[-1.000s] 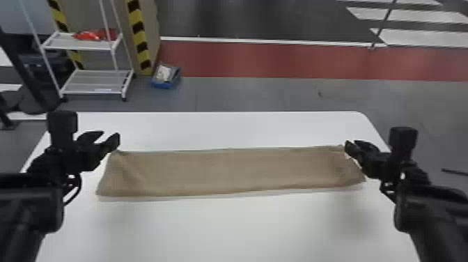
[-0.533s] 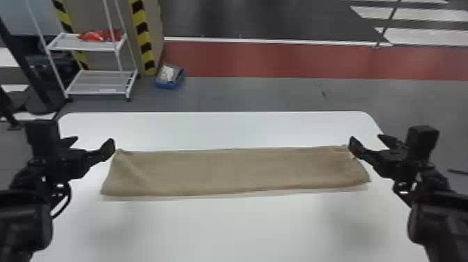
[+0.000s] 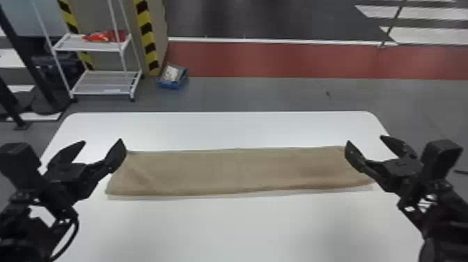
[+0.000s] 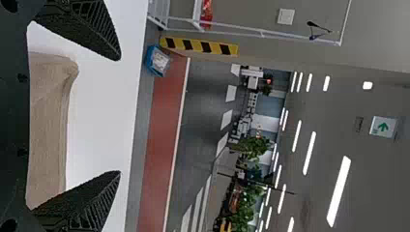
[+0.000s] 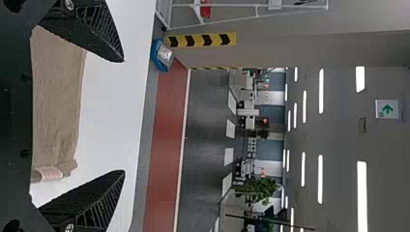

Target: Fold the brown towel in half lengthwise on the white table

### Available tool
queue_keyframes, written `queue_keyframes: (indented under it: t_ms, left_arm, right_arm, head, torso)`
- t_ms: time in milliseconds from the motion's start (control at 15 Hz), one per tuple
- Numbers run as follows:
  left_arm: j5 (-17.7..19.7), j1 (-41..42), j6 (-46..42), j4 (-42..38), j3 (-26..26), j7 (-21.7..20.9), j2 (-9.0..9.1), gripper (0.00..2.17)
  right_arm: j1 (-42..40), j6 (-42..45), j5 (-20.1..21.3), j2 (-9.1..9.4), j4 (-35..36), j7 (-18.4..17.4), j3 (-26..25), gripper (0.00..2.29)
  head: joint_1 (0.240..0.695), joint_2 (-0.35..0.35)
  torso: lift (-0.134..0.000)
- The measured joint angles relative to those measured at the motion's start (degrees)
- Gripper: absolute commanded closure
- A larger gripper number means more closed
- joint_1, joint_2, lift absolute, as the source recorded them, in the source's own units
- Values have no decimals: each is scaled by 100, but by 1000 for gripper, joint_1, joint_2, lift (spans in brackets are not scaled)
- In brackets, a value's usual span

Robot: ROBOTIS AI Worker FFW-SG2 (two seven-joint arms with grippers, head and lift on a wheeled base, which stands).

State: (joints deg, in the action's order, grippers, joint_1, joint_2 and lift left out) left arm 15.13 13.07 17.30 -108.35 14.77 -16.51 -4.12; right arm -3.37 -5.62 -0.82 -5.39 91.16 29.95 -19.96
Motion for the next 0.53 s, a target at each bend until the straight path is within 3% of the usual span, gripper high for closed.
queue_keyframes:
  t_ms: [133,200,400,533]
  left_arm:
    - [-13,429,-67,-501,-143,29,176,33]
    - [-34,555,-160,-601,-208,52,244,33]
    - [-298,1047,-1253,-719,-645,413,345,33]
    - [-508,1420,-2616,-593,-1020,540,349,33]
  right_arm:
    - [-676,-547,-139,380,1168,-77,111,63]
    - [-960,-751,-201,471,1586,-163,233,63]
    - [-1798,-640,-213,535,2436,-482,818,66]
    - [-2255,6,-227,539,2586,-598,1138,66]
  head:
    - [695,-35]
    - [695,-30]
    - [695,9]
    - [695,21]
  torso:
    - [-57]
    - [-57]
    - [-57]
    - [-57]
